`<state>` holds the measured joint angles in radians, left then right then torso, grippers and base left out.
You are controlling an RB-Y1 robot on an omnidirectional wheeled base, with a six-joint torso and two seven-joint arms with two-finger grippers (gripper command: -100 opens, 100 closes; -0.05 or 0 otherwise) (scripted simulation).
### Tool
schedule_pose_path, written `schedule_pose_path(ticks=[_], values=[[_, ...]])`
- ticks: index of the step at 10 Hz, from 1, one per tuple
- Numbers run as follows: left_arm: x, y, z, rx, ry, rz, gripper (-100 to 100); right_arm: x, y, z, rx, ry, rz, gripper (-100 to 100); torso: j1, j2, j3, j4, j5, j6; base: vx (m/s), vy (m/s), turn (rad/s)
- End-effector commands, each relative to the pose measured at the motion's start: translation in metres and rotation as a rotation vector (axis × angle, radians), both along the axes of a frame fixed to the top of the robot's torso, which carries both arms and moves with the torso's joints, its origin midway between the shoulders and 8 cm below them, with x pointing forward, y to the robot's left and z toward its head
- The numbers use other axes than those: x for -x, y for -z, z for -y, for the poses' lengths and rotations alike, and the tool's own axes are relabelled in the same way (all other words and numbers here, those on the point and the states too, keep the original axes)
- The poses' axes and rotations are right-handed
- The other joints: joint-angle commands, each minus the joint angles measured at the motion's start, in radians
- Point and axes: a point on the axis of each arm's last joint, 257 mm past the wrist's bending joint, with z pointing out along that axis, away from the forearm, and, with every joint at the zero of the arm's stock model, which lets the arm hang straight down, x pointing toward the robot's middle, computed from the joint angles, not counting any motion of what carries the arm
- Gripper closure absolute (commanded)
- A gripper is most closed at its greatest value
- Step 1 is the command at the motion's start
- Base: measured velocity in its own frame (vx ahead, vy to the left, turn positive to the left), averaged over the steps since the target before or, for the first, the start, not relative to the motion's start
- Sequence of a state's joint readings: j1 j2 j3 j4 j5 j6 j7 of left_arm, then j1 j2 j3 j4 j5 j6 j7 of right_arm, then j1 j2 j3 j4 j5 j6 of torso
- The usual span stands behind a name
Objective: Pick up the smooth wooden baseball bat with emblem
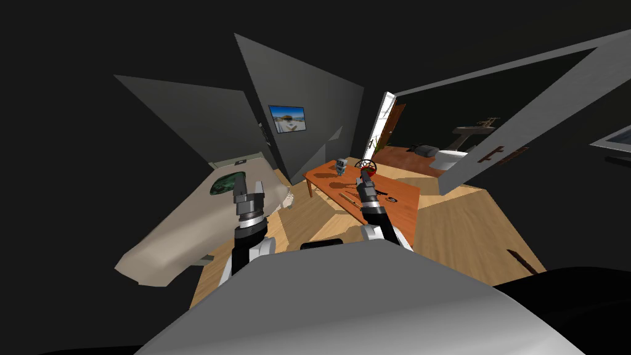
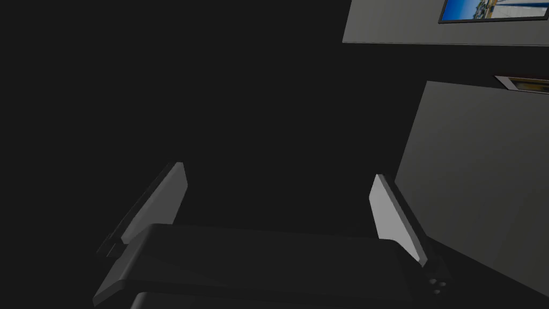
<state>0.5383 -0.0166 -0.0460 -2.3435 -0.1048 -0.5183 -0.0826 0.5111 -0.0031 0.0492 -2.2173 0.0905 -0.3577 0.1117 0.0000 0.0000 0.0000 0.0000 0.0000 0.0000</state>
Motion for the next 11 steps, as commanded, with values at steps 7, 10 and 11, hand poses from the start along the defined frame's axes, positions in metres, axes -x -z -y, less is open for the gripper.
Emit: schedule_pose_path(ticks=[7,10,11], values=[[0.0,0.0,0.0,0.0,0.0,0.0,0,-0.02,0.067,-0.025,0.207,-0.104,-0.151,-100,-0.002,-0.001,-0.001,0.0,-0.001,0.0,0.009,-0.027,0.01],[0.0,0.0,0.0,0.0,0.0,0.0,0,-0.025,0.106,-0.032,0.308,-0.148,-0.229,-100,-0.001,-0.001,-0.001,0.0,0.0,0.0,0.014,-0.017,0.021],[0.0,0.0,0.0,0.0,0.0,0.0,0,-0.024,0.106,-0.031,0.314,-0.151,-0.23,-100,-0.002,-0.001,-0.001,0.0,0.0,0.0,0.016,-0.021,0.013]])
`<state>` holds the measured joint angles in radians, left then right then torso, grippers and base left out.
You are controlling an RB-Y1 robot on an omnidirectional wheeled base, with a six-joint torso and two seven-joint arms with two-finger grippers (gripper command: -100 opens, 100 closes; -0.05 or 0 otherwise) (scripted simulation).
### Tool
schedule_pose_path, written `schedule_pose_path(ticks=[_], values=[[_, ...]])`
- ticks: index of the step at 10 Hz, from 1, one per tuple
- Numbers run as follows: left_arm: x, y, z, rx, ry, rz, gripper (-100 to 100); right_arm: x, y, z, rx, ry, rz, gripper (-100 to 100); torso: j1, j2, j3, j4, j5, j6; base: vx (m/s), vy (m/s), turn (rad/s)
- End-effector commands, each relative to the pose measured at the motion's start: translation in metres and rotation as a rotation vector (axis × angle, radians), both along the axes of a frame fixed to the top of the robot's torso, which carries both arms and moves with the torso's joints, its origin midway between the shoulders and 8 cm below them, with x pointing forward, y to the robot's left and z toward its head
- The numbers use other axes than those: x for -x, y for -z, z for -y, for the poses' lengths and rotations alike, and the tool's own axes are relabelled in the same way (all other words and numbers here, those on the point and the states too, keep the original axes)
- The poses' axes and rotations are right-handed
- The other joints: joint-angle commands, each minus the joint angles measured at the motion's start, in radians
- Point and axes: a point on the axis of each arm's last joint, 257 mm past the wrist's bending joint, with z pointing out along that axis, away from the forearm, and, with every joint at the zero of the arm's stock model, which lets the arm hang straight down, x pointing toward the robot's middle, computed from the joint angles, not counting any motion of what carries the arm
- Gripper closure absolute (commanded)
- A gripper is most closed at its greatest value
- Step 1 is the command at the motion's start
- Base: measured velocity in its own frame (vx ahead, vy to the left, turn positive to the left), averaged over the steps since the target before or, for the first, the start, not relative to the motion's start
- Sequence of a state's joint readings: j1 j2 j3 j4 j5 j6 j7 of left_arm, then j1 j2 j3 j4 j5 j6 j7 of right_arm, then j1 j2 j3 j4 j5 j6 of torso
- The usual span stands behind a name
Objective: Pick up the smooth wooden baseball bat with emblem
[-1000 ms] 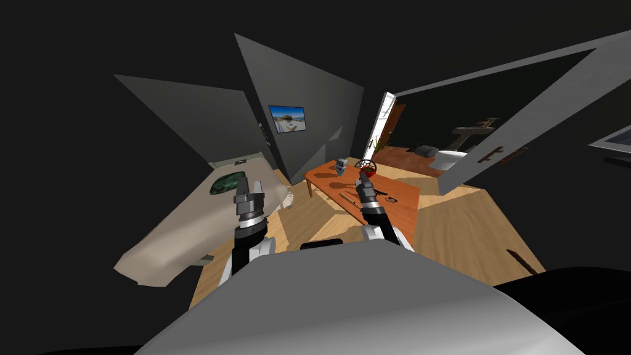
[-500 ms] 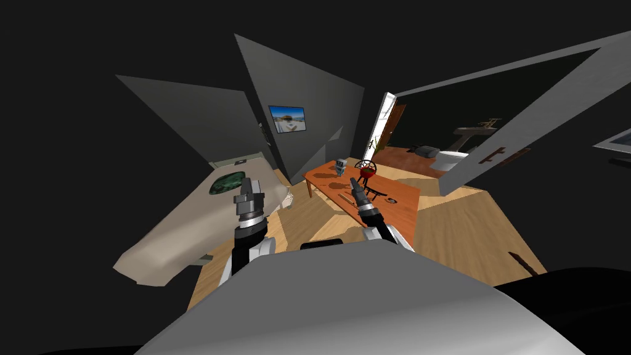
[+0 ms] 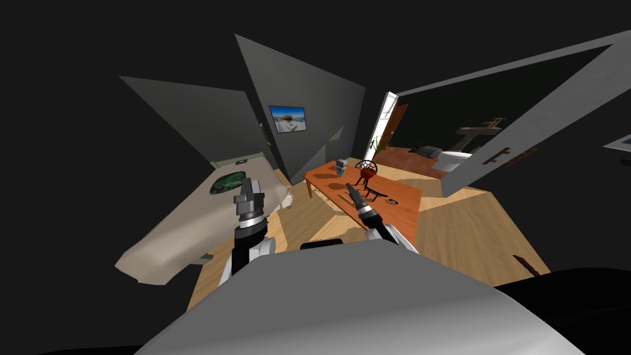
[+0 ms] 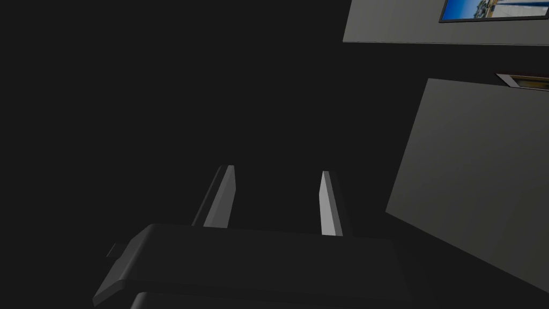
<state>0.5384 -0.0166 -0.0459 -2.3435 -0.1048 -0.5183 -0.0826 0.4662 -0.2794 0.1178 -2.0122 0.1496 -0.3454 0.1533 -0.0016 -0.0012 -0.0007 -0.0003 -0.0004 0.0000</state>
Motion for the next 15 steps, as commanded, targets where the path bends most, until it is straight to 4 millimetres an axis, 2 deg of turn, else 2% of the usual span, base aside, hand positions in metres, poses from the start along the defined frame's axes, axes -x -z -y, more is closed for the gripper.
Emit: schedule_pose_path(ticks=[1,2,3,4,5,6,7,8,9,12,13,14,15], values=[[0.0,0.0,0.0,0.0,0.0,0.0,0,-0.003,0.023,-0.002,0.062,-0.025,-0.043,-100,0.0,0.0,0.0,0.0,0.0,0.0,0.021,-0.023,0.032],[0.0,0.0,0.0,0.0,0.0,0.0,0,-0.002,0.026,0.0,0.072,-0.029,-0.048,-100,0.0,0.0,0.0,0.0,0.0,0.0,0.017,-0.017,0.019],[0.0,0.0,0.0,0.0,0.0,0.0,0,-0.002,0.049,-0.001,0.122,-0.048,-0.091,-100,0.0,0.0,0.0,0.0,0.0,0.0,0.026,-0.018,0.036],[0.0,0.0,0.0,0.0,0.0,0.0,0,-0.002,0.05,0.0,0.137,-0.054,-0.093,-100,0.0,-0.001,0.0,0.0,0.0,0.0,0.021,-0.016,0.022],[0.0,0.0,0.0,0.0,0.0,0.0,0,0.0,0.074,0.001,0.19,-0.074,-0.137,-100,0.0,0.0,0.0,0.0,0.0,0.0,0.024,-0.018,0.043],[0.0,0.0,0.0,0.0,0.0,0.0,0,0.001,0.075,0.003,0.205,-0.079,-0.139,-100,0.0,-0.001,0.0,0.0,0.0,0.0,0.026,-0.016,0.03],[0.0,0.0,0.0,0.0,0.0,0.0,0,0.004,0.1,0.006,0.263,-0.1,-0.185,-100,0.0,-0.001,0.0,0.0,0.0,0.0,0.03,-0.02,0.057],[0.0,0.0,0.0,0.0,0.0,0.0,0,0.005,0.101,0.008,0.275,-0.105,-0.187,-100,0.0,-0.001,-0.001,0.0,0.0,0.0,0.027,-0.017,0.026],[0.0,0.0,0.0,0.0,0.0,0.0,0,0.009,0.117,0.008,0.323,-0.129,-0.214,-100,0.0,-0.001,0.0,0.0,0.0,0.0,0.033,-0.012,0.045],[0.0,0.0,0.0,0.0,0.0,0.0,0,0.018,0.154,0.026,0.421,-0.155,-0.287,-100,0.001,-0.002,-0.001,0.0,0.0,0.0,0.034,-0.009,0.048],[0.0,0.0,0.0,0.0,0.0,0.0,0,0.027,0.177,0.035,0.481,-0.178,-0.33,-100,0.001,-0.001,-0.001,0.0,0.0,0.0,0.04,-0.013,0.068],[0.0,0.0,0.0,0.0,0.0,0.0,0,0.028,0.18,0.04,0.495,-0.18,-0.338,-100,0.001,-0.002,-0.001,0.0,0.0,0.0,0.036,-0.011,0.041],[0.0,0.0,0.0,0.0,0.0,0.0,0,0.039,0.204,0.05,0.549,-0.201,-0.386,-100,0.001,-0.002,-0.001,0.0,0.0,0.0,0.05,-0.009,0.098]])
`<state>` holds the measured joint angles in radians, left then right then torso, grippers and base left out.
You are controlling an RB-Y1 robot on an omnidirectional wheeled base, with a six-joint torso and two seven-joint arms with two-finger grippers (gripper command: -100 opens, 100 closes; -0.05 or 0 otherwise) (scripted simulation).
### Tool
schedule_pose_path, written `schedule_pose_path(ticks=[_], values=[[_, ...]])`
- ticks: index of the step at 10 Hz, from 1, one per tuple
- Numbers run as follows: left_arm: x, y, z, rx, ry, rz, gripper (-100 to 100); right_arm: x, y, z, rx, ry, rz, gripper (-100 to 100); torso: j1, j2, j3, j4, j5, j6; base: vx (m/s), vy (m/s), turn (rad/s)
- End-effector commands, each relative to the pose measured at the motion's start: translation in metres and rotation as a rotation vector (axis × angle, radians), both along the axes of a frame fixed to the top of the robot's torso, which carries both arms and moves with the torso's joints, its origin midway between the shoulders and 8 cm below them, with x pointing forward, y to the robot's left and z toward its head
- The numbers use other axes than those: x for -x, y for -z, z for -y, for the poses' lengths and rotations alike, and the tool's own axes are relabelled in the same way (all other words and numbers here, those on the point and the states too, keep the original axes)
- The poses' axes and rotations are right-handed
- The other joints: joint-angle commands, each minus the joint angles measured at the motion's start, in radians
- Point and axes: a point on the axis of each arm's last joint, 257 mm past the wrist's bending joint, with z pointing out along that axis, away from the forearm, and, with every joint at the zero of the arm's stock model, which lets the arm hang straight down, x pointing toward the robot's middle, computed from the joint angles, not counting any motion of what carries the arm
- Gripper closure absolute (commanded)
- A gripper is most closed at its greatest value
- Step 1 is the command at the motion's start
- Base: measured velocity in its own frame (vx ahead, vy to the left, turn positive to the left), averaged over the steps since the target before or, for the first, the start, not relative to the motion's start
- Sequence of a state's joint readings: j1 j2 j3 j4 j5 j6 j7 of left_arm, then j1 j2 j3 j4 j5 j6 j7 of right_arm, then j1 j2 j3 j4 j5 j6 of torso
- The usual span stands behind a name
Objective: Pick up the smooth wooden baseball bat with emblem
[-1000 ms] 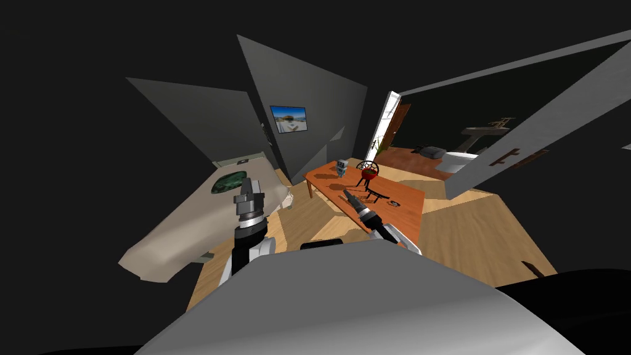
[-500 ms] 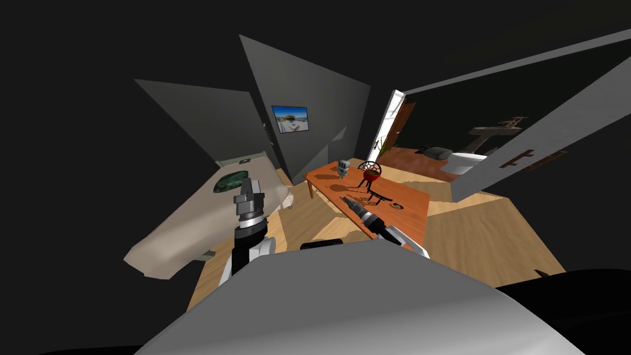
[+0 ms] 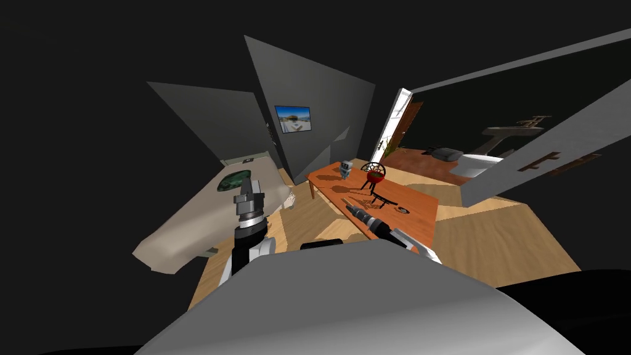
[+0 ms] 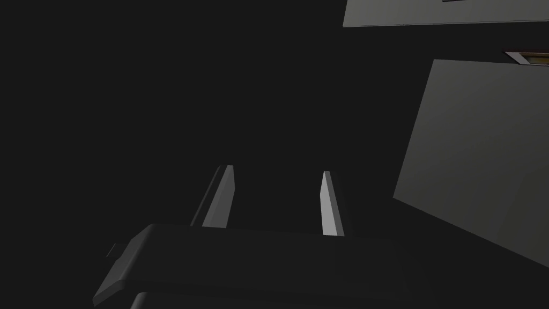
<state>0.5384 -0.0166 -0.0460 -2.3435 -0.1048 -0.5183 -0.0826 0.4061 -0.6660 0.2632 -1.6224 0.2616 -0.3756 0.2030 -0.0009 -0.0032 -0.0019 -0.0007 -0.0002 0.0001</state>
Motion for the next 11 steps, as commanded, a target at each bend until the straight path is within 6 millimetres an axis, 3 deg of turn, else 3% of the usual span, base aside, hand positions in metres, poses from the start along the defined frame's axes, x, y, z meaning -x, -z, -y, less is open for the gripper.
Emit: schedule_pose_path(ticks=[1,4,6,11], values=[[0.0,0.0,0.0,0.0,0.0,0.0,0,0.005,0.011,0.012,0.049,-0.016,-0.028,-100,0.0,0.0,0.0,0.0,0.0,0.0,0.043,-0.012,0.031],[0.0,0.0,0.0,0.0,0.0,0.0,0,0.03,0.049,0.037,0.168,-0.07,-0.113,-100,0.0,0.0,0.0,0.0,0.0,0.0,0.053,-0.007,0.075],[0.0,0.0,0.0,0.0,0.0,0.0,0,0.049,0.074,0.067,0.25,-0.088,-0.18,-100,0.0,-0.001,0.0,0.0,0.0,0.0,0.056,-0.002,0.075],[0.0,0.0,0.0,0.0,0.0,0.0,0,0.089,0.111,0.12,0.384,-0.123,-0.3,-100,0.001,-0.001,-0.001,0.0,0.0,0.0,0.057,-0.003,0.076]])
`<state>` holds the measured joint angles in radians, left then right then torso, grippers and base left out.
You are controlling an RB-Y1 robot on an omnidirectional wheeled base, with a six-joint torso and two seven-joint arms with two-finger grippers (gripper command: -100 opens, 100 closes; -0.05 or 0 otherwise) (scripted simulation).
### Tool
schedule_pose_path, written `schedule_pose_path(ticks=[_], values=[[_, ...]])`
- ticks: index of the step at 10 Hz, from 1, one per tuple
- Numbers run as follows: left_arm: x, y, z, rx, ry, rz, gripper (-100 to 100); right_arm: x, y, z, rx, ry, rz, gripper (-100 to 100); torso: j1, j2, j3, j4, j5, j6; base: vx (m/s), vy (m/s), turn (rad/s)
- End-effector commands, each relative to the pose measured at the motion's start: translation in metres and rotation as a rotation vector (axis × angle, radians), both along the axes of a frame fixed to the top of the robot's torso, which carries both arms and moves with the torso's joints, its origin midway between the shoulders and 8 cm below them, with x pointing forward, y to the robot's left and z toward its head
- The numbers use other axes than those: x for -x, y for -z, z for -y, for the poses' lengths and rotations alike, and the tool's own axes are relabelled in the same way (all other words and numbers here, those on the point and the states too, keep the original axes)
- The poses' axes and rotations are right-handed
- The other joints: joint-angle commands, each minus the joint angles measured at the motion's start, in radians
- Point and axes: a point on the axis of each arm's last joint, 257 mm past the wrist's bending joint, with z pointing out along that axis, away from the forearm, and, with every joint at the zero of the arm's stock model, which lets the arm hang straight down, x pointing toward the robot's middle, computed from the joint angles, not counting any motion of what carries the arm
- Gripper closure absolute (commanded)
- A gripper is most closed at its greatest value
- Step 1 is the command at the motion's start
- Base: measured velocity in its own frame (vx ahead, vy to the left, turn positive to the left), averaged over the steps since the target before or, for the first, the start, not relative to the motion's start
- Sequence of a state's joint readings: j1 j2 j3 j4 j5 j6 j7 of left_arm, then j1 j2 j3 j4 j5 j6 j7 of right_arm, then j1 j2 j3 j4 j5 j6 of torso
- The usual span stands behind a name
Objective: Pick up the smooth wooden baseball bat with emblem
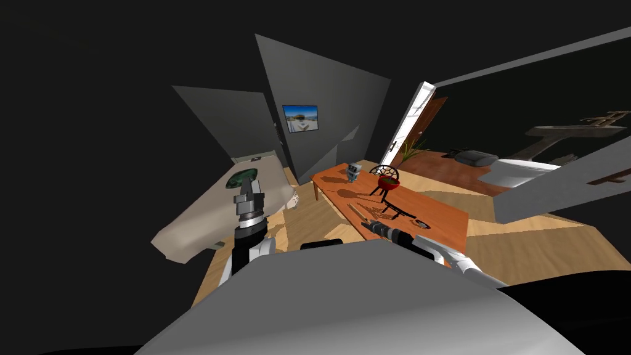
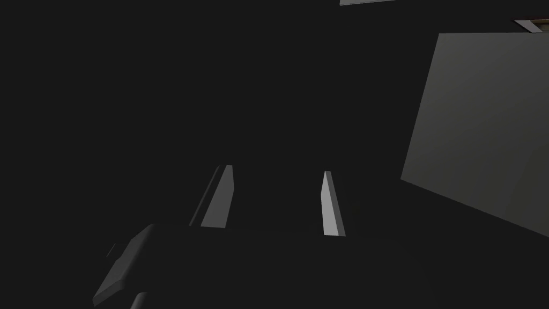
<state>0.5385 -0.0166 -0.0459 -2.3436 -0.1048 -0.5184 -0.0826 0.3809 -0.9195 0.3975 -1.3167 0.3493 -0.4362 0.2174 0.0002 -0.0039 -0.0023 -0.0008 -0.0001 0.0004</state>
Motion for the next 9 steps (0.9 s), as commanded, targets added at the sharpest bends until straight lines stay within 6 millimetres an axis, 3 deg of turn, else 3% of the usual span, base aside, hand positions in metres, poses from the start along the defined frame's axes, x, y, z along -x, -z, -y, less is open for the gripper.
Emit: schedule_pose_path(ticks=[1,2,3,4,6,9], values=[[0.0,0.0,0.0,0.0,0.0,0.0,0,0.026,0.015,0.028,0.07,-0.014,-0.068,-100,0.0,0.0,0.0,0.0,0.0,0.0,0.077,0.0,0.106],[0.0,0.0,0.0,0.0,0.0,0.0,0,0.026,0.015,0.028,0.07,-0.014,-0.068,-100,0.0,-0.001,-0.001,0.0,0.0,0.0,0.064,0.003,0.05],[0.0,0.0,0.0,0.0,0.0,0.0,0,0.046,0.025,0.049,0.119,-0.033,-0.119,-100,0.001,-0.001,0.0,0.0,0.0,0.0,0.069,0.012,0.101],[0.0,0.0,0.0,0.0,0.0,0.0,0,0.047,0.026,0.052,0.123,-0.03,-0.123,-100,0.001,-0.001,0.0,0.0,0.0,0.0,0.059,0.009,0.067],[0.0,0.0,0.0,0.0,0.0,0.0,0,0.089,0.041,0.091,0.203,-0.061,-0.224,-100,0.001,-0.001,-0.001,0.0,0.0,0.0,0.089,0.018,0.148],[0.0,0.0,0.0,0.0,0.0,0.0,0,0.115,0.047,0.116,0.248,-0.067,-0.283,-100,0.001,-0.002,-0.001,0.0,0.0,0.0,0.079,0.008,0.073]])
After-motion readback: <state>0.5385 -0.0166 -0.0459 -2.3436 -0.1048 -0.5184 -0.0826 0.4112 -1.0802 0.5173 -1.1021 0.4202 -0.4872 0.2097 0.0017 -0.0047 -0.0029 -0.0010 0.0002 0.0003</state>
